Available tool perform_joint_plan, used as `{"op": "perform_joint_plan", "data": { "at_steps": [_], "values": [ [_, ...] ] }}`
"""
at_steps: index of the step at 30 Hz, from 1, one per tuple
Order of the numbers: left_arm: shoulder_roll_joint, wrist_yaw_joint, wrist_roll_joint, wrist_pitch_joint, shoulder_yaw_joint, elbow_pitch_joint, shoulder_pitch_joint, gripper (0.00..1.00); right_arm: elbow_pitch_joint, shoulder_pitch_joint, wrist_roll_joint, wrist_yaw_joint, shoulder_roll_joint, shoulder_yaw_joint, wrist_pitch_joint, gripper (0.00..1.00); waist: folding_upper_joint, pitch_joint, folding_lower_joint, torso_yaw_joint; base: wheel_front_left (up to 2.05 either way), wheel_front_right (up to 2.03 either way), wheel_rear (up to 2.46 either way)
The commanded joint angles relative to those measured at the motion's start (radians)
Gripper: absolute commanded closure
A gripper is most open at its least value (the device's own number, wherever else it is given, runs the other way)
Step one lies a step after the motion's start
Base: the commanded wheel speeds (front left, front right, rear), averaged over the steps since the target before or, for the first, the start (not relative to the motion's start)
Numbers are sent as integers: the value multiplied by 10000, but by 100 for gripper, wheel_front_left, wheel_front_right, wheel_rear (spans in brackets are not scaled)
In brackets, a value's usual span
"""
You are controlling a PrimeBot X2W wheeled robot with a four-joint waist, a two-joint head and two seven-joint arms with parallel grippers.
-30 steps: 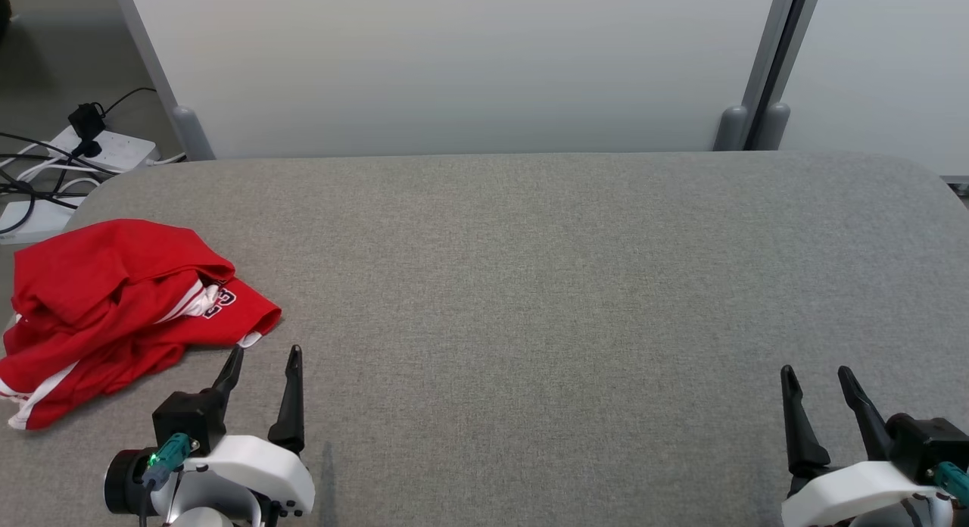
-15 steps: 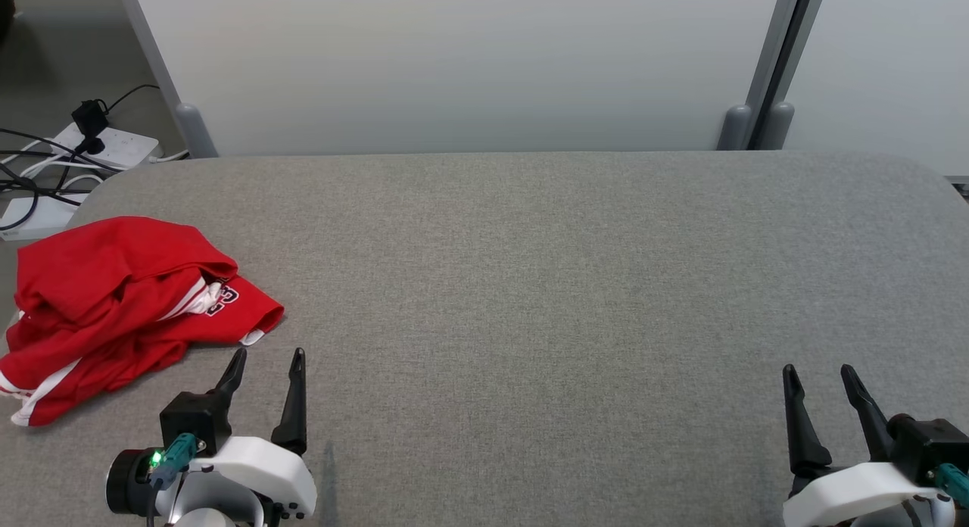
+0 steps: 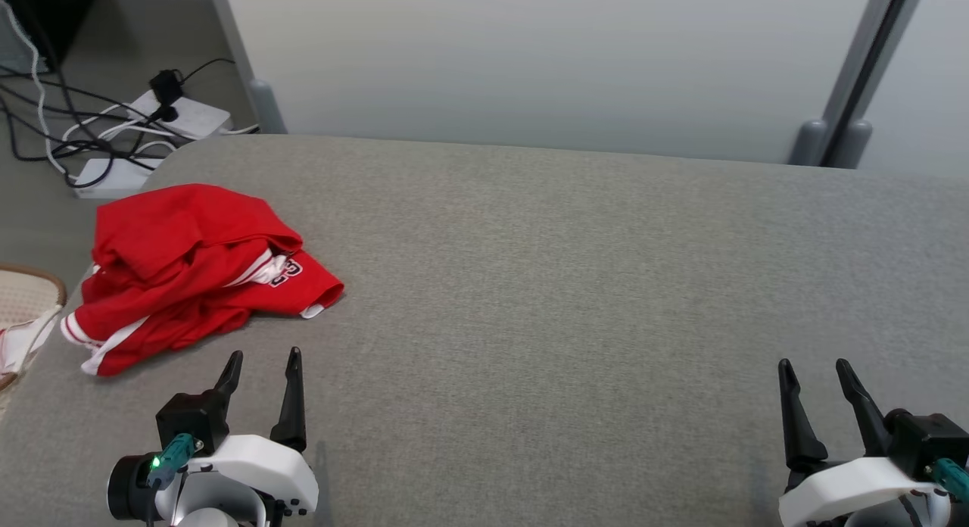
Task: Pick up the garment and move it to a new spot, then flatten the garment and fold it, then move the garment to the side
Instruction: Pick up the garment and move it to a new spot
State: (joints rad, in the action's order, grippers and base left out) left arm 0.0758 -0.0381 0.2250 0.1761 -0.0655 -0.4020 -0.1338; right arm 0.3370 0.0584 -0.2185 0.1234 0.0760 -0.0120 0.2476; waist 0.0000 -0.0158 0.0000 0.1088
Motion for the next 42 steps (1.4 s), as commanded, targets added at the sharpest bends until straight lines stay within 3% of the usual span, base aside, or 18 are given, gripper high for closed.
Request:
{"op": "perform_joint_plan", "data": {
  "at_steps": [1, 11, 19, 27, 42],
  "values": [
    [120, -132, 27, 76, 323, 212, -642, 0, -282, 464, -47, 73, 169, 314, 141, 0, 0, 36, 0, 482, 0, 0, 0],
    [82, -322, 243, 243, 383, 330, -520, 0, -442, 587, -145, 73, 115, 634, 141, 0, 0, 101, 0, 2375, 0, 0, 0],
    [88, -347, 347, 119, 288, 427, -517, 0, -540, 610, -70, 73, 58, 574, 141, 0, 0, 181, 0, 3409, 0, 0, 0],
    [132, -335, 500, 82, 274, 375, -534, 0, -484, 638, -45, 73, -2, 591, 141, 0, 0, 202, 0, 3719, 0, 0, 0],
    [174, -436, 683, -81, 201, 363, -588, 0, -397, 646, -31, 73, -20, 612, 141, 0, 0, 180, 0, 3641, 0, 0, 0]
  ]
}}
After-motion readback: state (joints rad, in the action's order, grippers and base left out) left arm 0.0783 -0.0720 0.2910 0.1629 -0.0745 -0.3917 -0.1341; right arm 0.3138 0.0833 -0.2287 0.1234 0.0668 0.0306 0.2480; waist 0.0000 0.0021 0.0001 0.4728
